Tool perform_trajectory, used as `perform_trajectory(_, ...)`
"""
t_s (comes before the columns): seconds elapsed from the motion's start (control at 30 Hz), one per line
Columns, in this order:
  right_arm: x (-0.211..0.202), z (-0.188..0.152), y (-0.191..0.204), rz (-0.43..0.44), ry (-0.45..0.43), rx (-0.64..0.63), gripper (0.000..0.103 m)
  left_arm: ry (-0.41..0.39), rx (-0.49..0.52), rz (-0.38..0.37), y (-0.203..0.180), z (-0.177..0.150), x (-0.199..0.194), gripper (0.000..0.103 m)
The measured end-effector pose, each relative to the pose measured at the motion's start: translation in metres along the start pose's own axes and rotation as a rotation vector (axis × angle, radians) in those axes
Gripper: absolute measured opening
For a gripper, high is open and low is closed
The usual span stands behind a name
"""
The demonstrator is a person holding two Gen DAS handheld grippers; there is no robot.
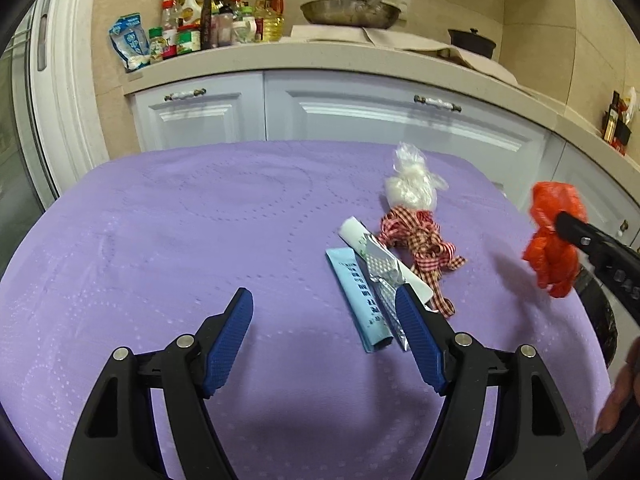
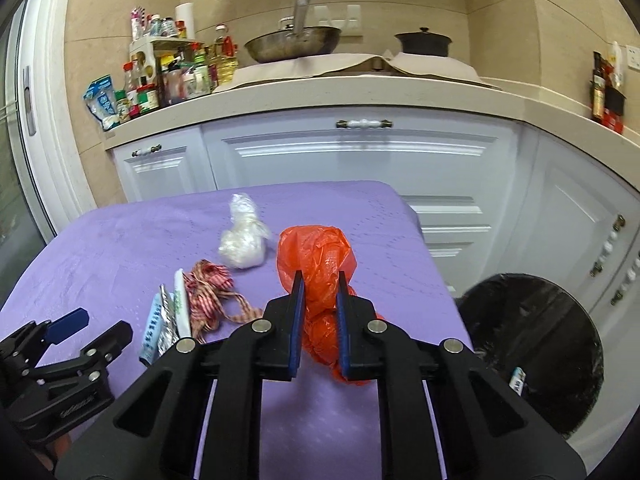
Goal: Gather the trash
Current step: 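Grasp the blue tube with the left tool while the right tool holds the red bag, then carry the blue tube and red bag over the bin and open both tools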
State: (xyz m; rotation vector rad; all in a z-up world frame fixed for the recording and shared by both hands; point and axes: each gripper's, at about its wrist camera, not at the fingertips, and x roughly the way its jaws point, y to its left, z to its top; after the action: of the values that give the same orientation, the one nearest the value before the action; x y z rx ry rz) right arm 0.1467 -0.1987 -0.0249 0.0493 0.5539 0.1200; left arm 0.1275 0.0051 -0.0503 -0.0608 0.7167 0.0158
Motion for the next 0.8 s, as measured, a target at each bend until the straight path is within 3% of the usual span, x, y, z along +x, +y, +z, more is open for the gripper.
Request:
perform_trajectory(0.1,-0.004,-0.004,-0.009,-0.003,0.001,0.013,0.014,0.039,-0.004,-0.005,-0.002,-0.001,0.008,0.068)
perform_trajectory(0.23,-0.006,-0.008,-0.014,0.004,0.006,0.024,0.014,0.081,-0.011,-0.016,-0.004,-0.001,0.018,0.054)
perform_trajectory(0.3,-0.007,-0.009,-0.015,0.005,0.005,0.027,0.014,0.102,-0.008,-0.027,-0.004,-0.002,0.022,0.04)
perform_trajectory(0.33,-0.007,-0.01,-0.016,0.006,0.005,0.028,0.014,0.11,-0.007,-0.032,-0.004,-0.003,0.023,0.027)
perform_trajectory(0.4,-0.008,-0.011,-0.016,0.009,0.005,0.029,0.014,0.128,-0.005,-0.045,-0.005,-0.004,0.025,0.017)
perform_trajectory(0.53,-0.009,-0.012,-0.017,0.013,0.003,0.031,0.014,0.116,-0.009,-0.05,-0.003,-0.004,0.022,0.008)
perform_trajectory(0.8,-0.009,-0.012,-0.017,0.012,0.003,0.029,0.014,0.065,-0.028,-0.049,0.007,0.0,0.011,0.004)
